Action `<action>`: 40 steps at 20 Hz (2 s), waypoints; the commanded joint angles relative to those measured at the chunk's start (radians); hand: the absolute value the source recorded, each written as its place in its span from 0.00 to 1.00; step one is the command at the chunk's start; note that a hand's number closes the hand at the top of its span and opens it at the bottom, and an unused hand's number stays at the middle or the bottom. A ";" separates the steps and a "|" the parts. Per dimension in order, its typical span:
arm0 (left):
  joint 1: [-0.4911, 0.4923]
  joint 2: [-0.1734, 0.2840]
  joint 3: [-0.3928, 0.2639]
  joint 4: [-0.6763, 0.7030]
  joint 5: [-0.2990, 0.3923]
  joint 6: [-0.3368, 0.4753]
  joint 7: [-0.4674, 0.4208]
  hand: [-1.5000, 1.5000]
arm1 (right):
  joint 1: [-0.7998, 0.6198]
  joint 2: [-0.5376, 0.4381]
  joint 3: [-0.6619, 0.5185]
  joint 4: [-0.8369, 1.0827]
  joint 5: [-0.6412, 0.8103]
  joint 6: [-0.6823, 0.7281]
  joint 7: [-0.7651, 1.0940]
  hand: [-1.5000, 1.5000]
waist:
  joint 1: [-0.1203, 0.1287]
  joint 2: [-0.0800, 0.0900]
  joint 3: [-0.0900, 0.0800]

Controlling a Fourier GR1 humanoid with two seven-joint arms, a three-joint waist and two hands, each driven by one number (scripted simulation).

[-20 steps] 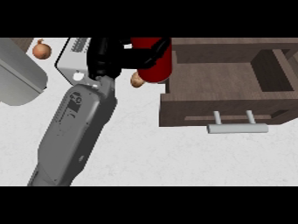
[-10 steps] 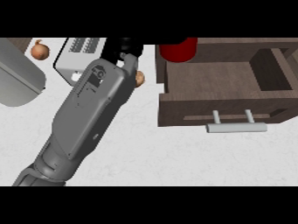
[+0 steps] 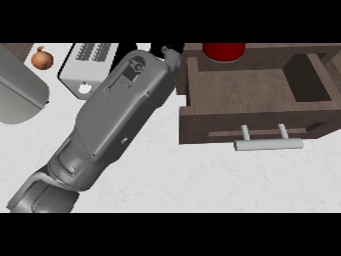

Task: Pick up the can, place it into the drawer and close the drawer

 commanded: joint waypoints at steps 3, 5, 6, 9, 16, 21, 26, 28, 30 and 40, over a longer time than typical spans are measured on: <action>-0.110 0.000 -0.073 0.106 0.111 0.040 -0.027 1.00 | 0.010 0.040 0.013 -0.030 0.028 0.012 -0.004 0.00 | -0.009 0.000 0.000; -0.107 0.000 -0.126 0.113 0.176 0.081 -0.052 1.00 | 0.003 -0.004 -0.006 -0.059 -0.030 -0.019 0.048 0.00 | -0.021 0.001 0.000; -0.136 0.000 -0.087 0.185 0.154 0.032 -0.077 1.00 | 0.047 0.031 -0.002 -0.054 -0.014 0.036 0.007 0.00 | -0.025 0.003 0.001; -0.144 0.000 -0.167 0.185 0.232 0.074 -0.076 1.00 | -0.038 -0.058 -0.022 -0.008 -0.056 -0.017 0.063 0.00 | -0.027 0.005 0.001; -0.144 0.000 -0.236 0.284 0.326 0.079 -0.135 1.00 | -0.043 -0.009 0.002 -0.004 -0.008 -0.007 0.041 0.00 | -0.039 0.011 0.001; -0.174 0.000 -0.336 0.282 0.380 0.147 -0.134 1.00 | -0.063 0.017 0.050 -0.035 0.026 -0.018 0.060 0.00 | -0.052 0.013 0.002; -0.144 0.000 -0.384 0.320 0.408 0.169 -0.156 0.00 | -0.040 0.015 0.015 -0.004 0.009 0.021 0.023 0.00 | -0.052 0.010 0.002; -0.147 0.000 -0.384 0.333 0.425 0.168 -0.169 0.00 | -0.060 0.033 0.038 -0.032 0.045 -0.006 0.037 0.00 | -0.047 0.012 0.001; -0.170 0.000 -0.405 0.315 0.450 0.199 -0.153 0.00 | -0.074 0.013 0.035 -0.034 0.043 -0.018 0.056 0.00 | -0.051 0.012 0.001; -0.152 0.000 -0.428 0.351 0.514 0.212 -0.230 0.00 | -0.055 -0.004 0.018 -0.073 -0.016 -0.019 0.095 0.00 | -0.058 0.011 0.001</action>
